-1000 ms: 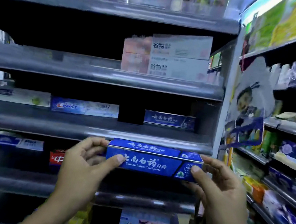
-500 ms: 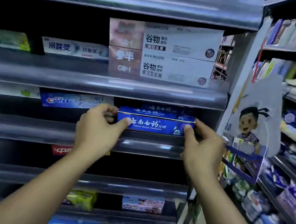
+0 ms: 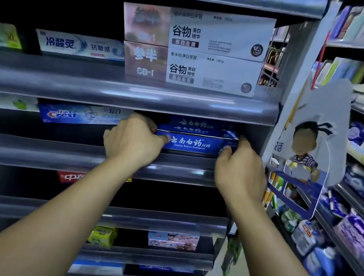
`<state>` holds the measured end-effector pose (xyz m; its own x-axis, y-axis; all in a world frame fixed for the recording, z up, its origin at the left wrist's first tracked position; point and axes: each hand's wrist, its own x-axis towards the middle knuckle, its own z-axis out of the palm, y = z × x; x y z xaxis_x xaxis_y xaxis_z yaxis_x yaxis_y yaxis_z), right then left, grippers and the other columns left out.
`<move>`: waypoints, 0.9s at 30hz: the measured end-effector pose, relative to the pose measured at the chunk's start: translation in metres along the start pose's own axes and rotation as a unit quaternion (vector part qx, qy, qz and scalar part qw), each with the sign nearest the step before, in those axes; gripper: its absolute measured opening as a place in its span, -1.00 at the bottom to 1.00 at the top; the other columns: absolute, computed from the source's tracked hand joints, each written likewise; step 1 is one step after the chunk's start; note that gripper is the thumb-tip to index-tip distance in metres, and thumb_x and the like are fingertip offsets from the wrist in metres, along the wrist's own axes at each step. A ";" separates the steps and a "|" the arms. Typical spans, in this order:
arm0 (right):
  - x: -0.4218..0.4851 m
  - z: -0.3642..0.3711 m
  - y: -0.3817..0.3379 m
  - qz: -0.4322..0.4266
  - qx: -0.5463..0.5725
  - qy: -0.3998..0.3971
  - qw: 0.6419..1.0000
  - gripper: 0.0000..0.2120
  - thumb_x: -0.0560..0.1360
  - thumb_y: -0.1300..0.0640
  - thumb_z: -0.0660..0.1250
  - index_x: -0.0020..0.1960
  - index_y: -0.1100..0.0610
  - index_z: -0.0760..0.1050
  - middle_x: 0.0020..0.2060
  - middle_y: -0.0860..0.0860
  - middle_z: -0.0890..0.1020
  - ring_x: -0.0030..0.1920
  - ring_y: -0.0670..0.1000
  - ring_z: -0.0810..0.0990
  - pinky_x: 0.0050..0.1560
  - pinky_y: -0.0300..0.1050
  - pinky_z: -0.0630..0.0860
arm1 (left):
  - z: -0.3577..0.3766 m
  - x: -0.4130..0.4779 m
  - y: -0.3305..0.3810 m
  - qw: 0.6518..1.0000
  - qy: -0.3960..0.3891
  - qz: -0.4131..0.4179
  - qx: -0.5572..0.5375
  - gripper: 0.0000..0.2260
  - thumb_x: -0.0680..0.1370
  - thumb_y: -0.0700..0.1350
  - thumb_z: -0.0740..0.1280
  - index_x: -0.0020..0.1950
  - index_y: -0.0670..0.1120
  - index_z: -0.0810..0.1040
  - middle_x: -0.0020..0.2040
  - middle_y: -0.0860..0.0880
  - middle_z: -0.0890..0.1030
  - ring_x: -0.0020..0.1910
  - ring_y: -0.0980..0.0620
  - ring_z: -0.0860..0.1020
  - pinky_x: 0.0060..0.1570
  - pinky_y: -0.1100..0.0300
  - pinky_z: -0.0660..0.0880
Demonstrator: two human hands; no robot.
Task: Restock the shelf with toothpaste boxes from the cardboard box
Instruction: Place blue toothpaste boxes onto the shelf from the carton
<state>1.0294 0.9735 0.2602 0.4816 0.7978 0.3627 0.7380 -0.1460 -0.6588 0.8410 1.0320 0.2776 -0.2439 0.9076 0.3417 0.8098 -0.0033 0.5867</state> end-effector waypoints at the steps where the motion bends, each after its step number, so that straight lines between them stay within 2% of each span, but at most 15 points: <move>1: 0.000 -0.002 -0.001 0.000 0.007 -0.006 1.000 -0.62 0.65 0.03 0.17 0.43 0.12 0.37 0.22 0.20 0.61 0.17 0.31 0.58 -0.06 0.06 0.40 | -0.001 -0.002 0.001 1.000 -0.004 0.003 0.001 -0.60 0.40 0.30 0.50 0.11 0.10 0.67 0.14 -0.02 0.70 0.14 -0.14 0.62 0.22 0.00 0.49; 3: -0.008 -0.004 -0.003 -0.024 0.013 0.002 1.000 -0.52 0.65 0.02 0.20 0.53 0.13 0.28 0.39 0.16 0.51 0.29 0.26 0.53 0.06 0.08 0.48 | -0.008 -0.010 -0.002 1.000 0.011 0.020 0.005 -0.54 0.42 0.31 0.47 0.22 0.10 0.66 0.16 0.02 0.71 0.17 -0.13 0.63 0.24 -0.03 0.49; 5: -0.026 -0.004 0.000 -0.083 0.031 0.043 0.995 -0.48 0.64 0.02 0.23 0.57 0.11 0.27 0.49 0.06 0.43 0.38 0.14 0.47 0.17 0.01 0.47 | -0.018 -0.025 -0.013 0.996 0.068 0.060 -0.022 -0.54 0.45 0.29 0.43 0.26 0.09 0.65 0.14 0.09 0.72 0.17 -0.09 0.64 0.27 -0.07 0.49; 6: -0.039 -0.002 0.005 -0.115 0.057 0.065 0.990 -0.51 0.64 0.03 0.25 0.54 0.10 0.33 0.46 0.04 0.46 0.35 0.08 0.48 0.15 -0.05 0.46 | -0.022 -0.036 -0.024 0.990 0.097 0.087 -0.058 -0.58 0.46 0.26 0.41 0.24 0.10 0.65 0.10 0.13 0.72 0.15 -0.05 0.65 0.27 -0.08 0.50; 8: -0.067 0.006 0.022 -0.165 0.112 0.080 0.977 -0.61 0.62 0.05 0.29 0.41 0.13 0.50 0.29 0.03 0.61 0.19 0.04 0.59 0.09 -0.10 0.46 | -0.024 -0.066 -0.055 0.972 0.113 0.144 -0.144 -0.69 0.48 0.18 0.41 0.18 0.12 0.65 -0.02 0.21 0.71 0.05 0.09 0.67 0.18 -0.03 0.57; 10: -0.101 0.020 0.044 -0.179 0.153 0.048 0.971 -0.70 0.60 0.07 0.32 0.27 0.15 0.60 0.05 0.03 0.69 -0.01 0.04 0.65 0.00 -0.08 0.54 | -0.016 -0.104 -0.093 0.965 0.089 0.165 -0.183 -0.77 0.52 0.10 0.44 0.16 0.17 0.61 -0.14 0.26 0.67 -0.10 0.19 0.66 -0.01 0.19 0.59; 11: -0.121 0.030 0.057 -0.172 0.172 0.014 0.970 -0.74 0.59 0.07 0.33 0.20 0.14 0.64 -0.07 0.00 0.69 -0.10 0.01 0.66 -0.06 -0.07 0.57 | -0.007 -0.125 -0.117 0.968 0.061 0.153 -0.191 -0.78 0.52 0.09 0.44 0.16 0.21 0.59 -0.17 0.25 0.66 -0.18 0.21 0.65 -0.11 0.29 0.55; 13: -0.163 0.058 0.084 -0.138 0.197 -0.053 0.969 -0.82 0.56 0.09 0.35 0.08 0.10 0.68 -0.26 -0.12 0.65 -0.25 -0.11 0.62 -0.16 -0.10 0.56 | 0.019 -0.166 -0.168 0.978 -0.023 0.104 -0.177 -0.79 0.50 0.12 0.44 0.11 0.28 0.57 -0.20 0.27 0.66 -0.26 0.23 0.62 -0.23 0.30 0.53; 15: -0.205 0.088 0.116 -0.085 0.203 -0.123 0.968 -0.84 0.52 0.12 0.37 0.03 0.09 0.70 -0.27 -0.28 0.61 -0.27 -0.22 0.60 -0.18 -0.17 0.56 | 0.051 -0.211 -0.223 0.983 -0.117 0.037 -0.137 -0.82 0.45 0.13 0.41 0.03 0.34 0.57 -0.21 0.29 0.66 -0.30 0.27 0.61 -0.20 0.19 0.59; 18: -0.270 0.142 0.172 0.003 0.199 -0.229 0.953 -0.85 0.50 0.22 0.39 -0.02 0.04 0.70 -0.26 -0.32 0.63 -0.23 -0.28 0.61 -0.16 -0.30 0.54 | 0.099 -0.284 -0.302 0.960 -0.244 -0.084 -0.107 -0.79 0.37 0.14 0.40 0.01 0.27 0.60 -0.23 0.25 0.68 -0.30 0.25 0.60 -0.09 0.01 0.64; 21: -0.325 0.192 0.227 0.078 0.172 -0.309 0.932 -0.79 0.51 0.28 0.41 -0.09 -0.04 0.66 -0.30 -0.22 0.67 -0.26 -0.21 0.62 -0.20 -0.32 0.50 | 0.140 -0.345 -0.367 0.929 -0.296 -0.203 -0.090 -0.79 0.31 0.19 0.45 -0.11 0.20 0.64 -0.27 0.21 0.68 -0.25 0.09 0.66 -0.02 -0.01 0.63; 23: -0.359 0.227 0.261 0.110 0.150 -0.356 0.916 -0.84 0.52 0.26 0.42 -0.14 0.01 0.66 -0.33 -0.11 0.68 -0.30 -0.15 0.61 -0.23 -0.23 0.51 | 0.167 -0.381 -0.406 0.913 -0.311 -0.254 -0.066 -0.87 0.35 0.13 0.50 -0.15 0.21 0.61 -0.28 0.28 0.65 -0.30 0.19 0.63 -0.11 0.11 0.57; 25: -0.387 0.259 0.293 0.131 0.133 -0.388 0.903 -0.78 0.52 0.26 0.42 -0.18 -0.04 0.64 -0.36 -0.06 0.67 -0.35 -0.13 0.60 -0.26 -0.24 0.50 | 0.195 -0.410 -0.437 0.905 -0.317 -0.281 -0.051 -0.88 0.42 0.07 0.54 -0.11 0.19 0.63 -0.25 0.33 0.64 -0.29 0.27 0.60 -0.23 0.23 0.45; 27: -0.412 0.292 0.324 0.148 0.108 -0.413 0.892 -0.81 0.53 0.24 0.42 -0.14 -0.04 0.66 -0.36 -0.06 0.68 -0.32 -0.08 0.63 -0.23 -0.19 0.54 | 0.229 -0.436 -0.465 0.892 -0.333 -0.304 -0.041 -0.84 0.46 0.06 0.54 0.00 0.14 0.65 -0.24 0.24 0.66 -0.29 0.28 0.60 -0.29 0.28 0.41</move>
<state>0.9320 0.7680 -0.2954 0.0612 0.9148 -0.3992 0.4853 -0.3767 -0.7890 0.6928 0.7342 -0.3119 -0.2313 0.8004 -0.5530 0.5871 0.5681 0.5767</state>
